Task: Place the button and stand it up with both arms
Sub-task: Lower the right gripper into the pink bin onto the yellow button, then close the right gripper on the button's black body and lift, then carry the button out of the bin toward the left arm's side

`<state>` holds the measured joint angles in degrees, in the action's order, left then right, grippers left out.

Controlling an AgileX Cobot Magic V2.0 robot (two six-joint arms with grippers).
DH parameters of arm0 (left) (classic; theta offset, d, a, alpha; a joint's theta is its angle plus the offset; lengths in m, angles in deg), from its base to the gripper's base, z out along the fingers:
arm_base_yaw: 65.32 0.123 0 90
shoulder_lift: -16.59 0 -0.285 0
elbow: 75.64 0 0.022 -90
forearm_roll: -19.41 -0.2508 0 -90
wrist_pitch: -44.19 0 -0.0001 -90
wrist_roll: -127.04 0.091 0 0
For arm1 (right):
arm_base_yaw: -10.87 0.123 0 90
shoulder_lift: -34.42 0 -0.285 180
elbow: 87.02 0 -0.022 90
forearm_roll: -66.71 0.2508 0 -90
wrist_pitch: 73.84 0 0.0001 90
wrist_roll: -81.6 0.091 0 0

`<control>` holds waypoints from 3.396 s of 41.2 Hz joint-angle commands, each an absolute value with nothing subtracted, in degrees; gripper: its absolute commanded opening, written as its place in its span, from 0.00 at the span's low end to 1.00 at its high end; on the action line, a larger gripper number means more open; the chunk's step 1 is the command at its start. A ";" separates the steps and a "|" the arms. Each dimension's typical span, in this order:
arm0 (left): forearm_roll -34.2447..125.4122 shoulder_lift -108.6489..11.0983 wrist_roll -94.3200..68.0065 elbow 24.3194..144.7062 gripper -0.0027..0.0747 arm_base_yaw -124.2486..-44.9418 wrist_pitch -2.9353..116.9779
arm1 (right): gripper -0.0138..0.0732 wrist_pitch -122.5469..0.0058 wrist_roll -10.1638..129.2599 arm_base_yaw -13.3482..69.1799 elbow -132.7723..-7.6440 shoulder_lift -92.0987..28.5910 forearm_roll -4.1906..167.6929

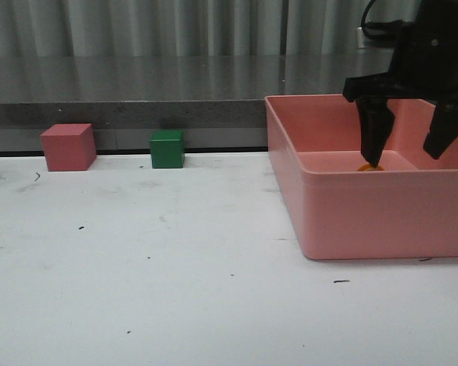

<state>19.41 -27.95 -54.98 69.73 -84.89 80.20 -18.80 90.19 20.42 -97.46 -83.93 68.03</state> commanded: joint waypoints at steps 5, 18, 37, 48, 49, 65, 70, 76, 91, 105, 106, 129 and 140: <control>19.91 -28.26 -55.13 71.25 0.76 -85.47 76.04 | 0.84 -18.73 92.00 21.39 -102.91 -85.68 67.29; 19.91 -28.26 -55.13 71.25 0.76 -85.47 76.04 | 0.84 -17.65 92.91 21.78 -106.53 -90.35 67.33; 19.91 -28.26 -55.13 71.25 0.76 -85.47 75.94 | 0.61 -16.03 92.96 21.84 -106.60 -92.80 67.35; 19.91 -28.26 -55.13 71.25 0.76 -85.47 75.94 | 0.42 -15.83 92.96 21.84 -106.60 -92.45 67.35; 19.91 -28.26 -55.13 71.25 0.76 -85.47 75.94 | 0.42 -15.73 92.96 21.84 -106.60 -92.37 67.35; 19.91 -28.26 -55.13 71.25 0.76 -85.47 75.94 | 0.42 -12.22 92.96 23.51 -106.60 -83.24 67.87; 19.91 -28.26 -55.13 71.25 0.76 -85.47 75.94 | 0.42 -11.80 92.96 26.35 -106.60 -79.37 68.89; 19.91 -28.26 -55.13 71.25 0.76 -85.47 75.94 | 0.42 -11.86 92.96 32.13 -106.60 -75.67 70.78; 19.91 -28.26 -55.13 71.25 0.76 -85.47 75.94 | 0.42 -12.72 101.04 48.86 -110.62 -80.02 70.78; 19.91 -28.26 -55.13 71.25 0.76 -85.47 75.94 | 0.42 -3.76 109.01 55.13 -130.80 -98.46 68.34; 19.91 -28.26 -55.13 71.25 0.76 -85.47 75.94 | 0.42 -3.09 109.56 55.28 -132.05 -99.26 68.18; 19.91 -28.26 -55.13 71.25 0.76 -85.47 75.94 | 0.42 -0.49 119.87 54.77 -146.47 -112.58 67.51; 19.91 -28.26 -55.13 71.25 0.76 -85.47 75.94 | 0.53 -0.57 119.87 54.77 -146.47 -112.81 67.33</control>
<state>19.41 -27.95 -54.98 69.73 -84.89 80.20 -3.31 119.80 55.11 -144.39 -116.96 68.11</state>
